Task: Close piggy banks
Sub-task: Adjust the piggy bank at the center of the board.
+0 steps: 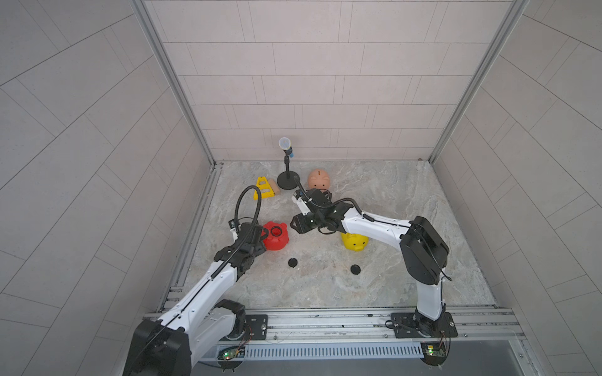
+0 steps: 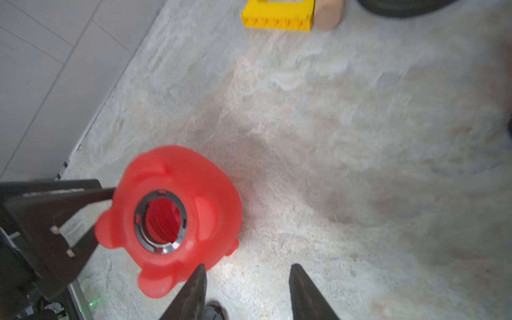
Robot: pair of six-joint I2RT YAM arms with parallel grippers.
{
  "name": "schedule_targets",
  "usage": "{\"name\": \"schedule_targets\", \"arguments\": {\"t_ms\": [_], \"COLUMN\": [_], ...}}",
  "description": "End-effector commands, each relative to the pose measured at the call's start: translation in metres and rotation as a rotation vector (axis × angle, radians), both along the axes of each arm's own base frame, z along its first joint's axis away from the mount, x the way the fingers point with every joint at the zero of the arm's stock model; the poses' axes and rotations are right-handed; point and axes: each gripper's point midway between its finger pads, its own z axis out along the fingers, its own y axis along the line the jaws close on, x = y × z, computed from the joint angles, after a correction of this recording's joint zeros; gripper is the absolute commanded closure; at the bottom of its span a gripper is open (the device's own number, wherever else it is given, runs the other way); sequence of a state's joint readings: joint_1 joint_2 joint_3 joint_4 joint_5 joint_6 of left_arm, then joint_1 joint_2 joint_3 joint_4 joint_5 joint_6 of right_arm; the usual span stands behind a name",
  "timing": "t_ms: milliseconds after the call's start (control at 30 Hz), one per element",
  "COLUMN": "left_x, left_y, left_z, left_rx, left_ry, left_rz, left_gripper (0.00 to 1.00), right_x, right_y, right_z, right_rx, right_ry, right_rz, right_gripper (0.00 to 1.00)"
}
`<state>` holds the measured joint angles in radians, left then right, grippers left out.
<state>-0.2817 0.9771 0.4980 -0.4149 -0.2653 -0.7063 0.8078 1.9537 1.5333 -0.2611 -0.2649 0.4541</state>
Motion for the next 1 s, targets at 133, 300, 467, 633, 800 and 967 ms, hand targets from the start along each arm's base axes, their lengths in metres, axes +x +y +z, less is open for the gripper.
{"name": "schedule_targets", "arguments": {"t_ms": [133,300,467,633,800,967], "left_x": [-0.001,-0.002,-0.002,-0.001,-0.001,0.000], "left_y": [0.001,0.001,0.001,0.000,0.000,0.000], "left_z": [0.000,-0.001,-0.001,-0.002,-0.003,-0.004], "left_rx": [-0.011,-0.015,-0.016,-0.020,-0.021,-0.021], "left_ry": [-0.016,-0.013,-0.014,-0.008,0.000,0.006], "left_rz": [-0.001,-0.003,-0.004,-0.007,-0.009,-0.006], "left_gripper": [0.29,0.29,0.29,0.29,0.29,0.29], "right_x": [0.028,0.041,0.046,0.045,0.040,0.032], "right_y": [0.014,0.032,0.042,0.048,0.048,0.047], "right_z": [-0.009,-0.015,-0.027,-0.041,-0.048,-0.053], "right_rx": [-0.055,-0.054,-0.071,-0.076,-0.092,-0.101], "right_ry": [0.015,0.037,0.065,0.094,0.111,0.127], "right_rz": [-0.021,-0.007,0.013,0.031,0.054,0.076], "right_gripper": [0.51,0.51,0.51,0.51,0.51,0.52]}}
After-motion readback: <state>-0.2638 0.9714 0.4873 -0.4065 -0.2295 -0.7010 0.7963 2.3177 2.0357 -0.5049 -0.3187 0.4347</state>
